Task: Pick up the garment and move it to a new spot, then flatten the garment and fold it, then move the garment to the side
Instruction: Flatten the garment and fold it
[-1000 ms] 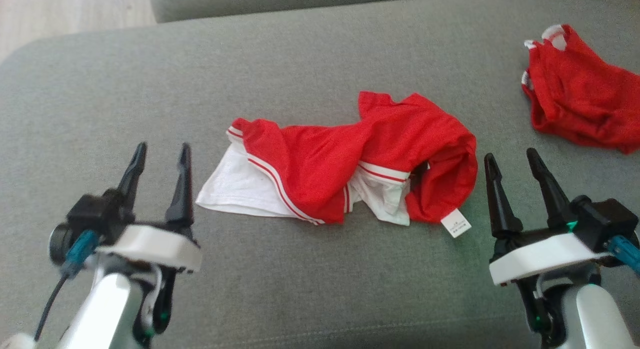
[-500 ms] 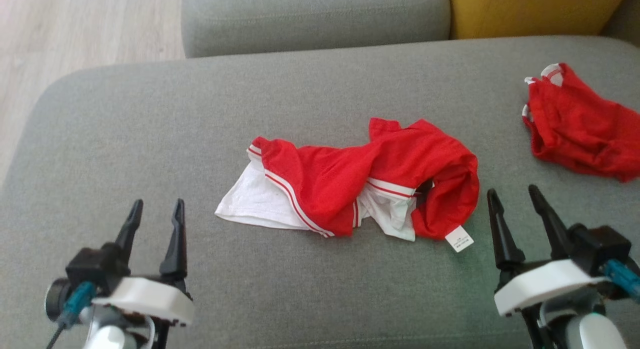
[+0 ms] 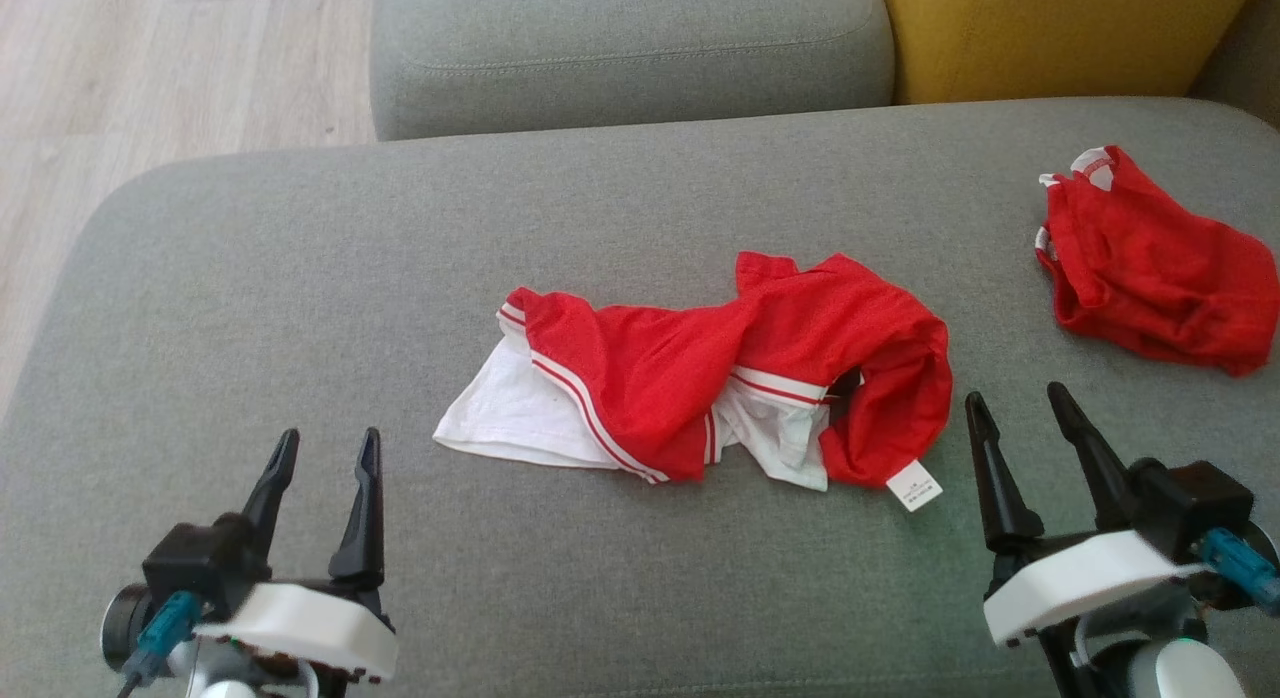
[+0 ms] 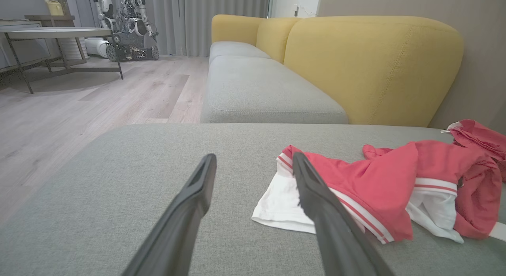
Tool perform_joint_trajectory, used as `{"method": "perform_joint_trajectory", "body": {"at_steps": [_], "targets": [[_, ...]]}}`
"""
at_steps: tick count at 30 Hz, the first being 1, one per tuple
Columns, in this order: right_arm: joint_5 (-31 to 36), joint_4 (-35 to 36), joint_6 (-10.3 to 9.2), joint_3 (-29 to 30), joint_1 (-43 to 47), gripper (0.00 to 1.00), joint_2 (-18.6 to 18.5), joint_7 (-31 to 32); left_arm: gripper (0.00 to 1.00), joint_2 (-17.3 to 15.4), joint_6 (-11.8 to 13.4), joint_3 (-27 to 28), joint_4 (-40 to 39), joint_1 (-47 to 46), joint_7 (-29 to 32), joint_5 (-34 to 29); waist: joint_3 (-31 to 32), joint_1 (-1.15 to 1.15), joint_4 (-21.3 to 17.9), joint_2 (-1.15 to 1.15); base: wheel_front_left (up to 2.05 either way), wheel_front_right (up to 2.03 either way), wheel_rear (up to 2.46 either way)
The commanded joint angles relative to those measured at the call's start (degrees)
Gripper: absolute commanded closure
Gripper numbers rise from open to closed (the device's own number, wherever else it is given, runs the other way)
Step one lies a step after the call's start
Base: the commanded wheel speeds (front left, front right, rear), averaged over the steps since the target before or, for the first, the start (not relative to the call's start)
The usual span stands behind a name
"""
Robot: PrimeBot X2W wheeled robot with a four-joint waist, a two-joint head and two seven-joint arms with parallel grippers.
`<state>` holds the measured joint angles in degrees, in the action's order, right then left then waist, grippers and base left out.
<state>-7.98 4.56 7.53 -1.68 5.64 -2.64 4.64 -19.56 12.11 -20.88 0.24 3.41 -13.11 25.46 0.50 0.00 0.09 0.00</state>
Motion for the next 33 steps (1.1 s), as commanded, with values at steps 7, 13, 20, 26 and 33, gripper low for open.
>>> {"method": "perform_joint_trajectory", "body": {"at_steps": [7, 13, 20, 26, 33], "targets": [[-0.1, 2.3, -0.04, -1.5, -1.2, 0.0, -0.4, 0.4, 0.0, -1.6, 0.5, 2.3, -2.0, -2.4, 0.2, 0.4, -0.1, 0.0, -0.2, 0.0, 0.0, 0.0, 0.0], [-0.2, 2.2, -0.04, -1.5, -1.1, 0.0, -0.4, 0.5, 0.0, -1.7, 0.8, 2.2, -2.3, -2.5, 0.5, 0.4, 0.0, 0.0, -0.3, 0.0, 0.0, 0.0, 0.0], [-0.4, 2.1, -0.04, -1.5, -1.2, 0.0, -0.4, 0.4, 0.0, -1.8, 1.1, 1.9, -2.6, -2.6, 0.8, 0.4, -0.1, 0.0, -0.4, 0.0, 0.0, 0.0, 0.0], [-0.5, 2.1, -0.04, -1.5, -1.3, 0.0, -0.3, 0.3, 0.0, -2.0, 1.3, 1.7, -3.1, -2.9, 0.9, 0.3, -0.5, 0.0, -0.4, 0.0, 0.0, 0.0, 0.0], [-0.7, 2.6, -0.04, -1.7, -2.5, 0.0, -0.3, 0.0, 0.0, -1.2, -1.0, -0.1, -1.8, -5.4, 3.9, 2.2, -3.4, 0.0, -0.4, 0.0, 0.0, 0.0, 0.0]]}}
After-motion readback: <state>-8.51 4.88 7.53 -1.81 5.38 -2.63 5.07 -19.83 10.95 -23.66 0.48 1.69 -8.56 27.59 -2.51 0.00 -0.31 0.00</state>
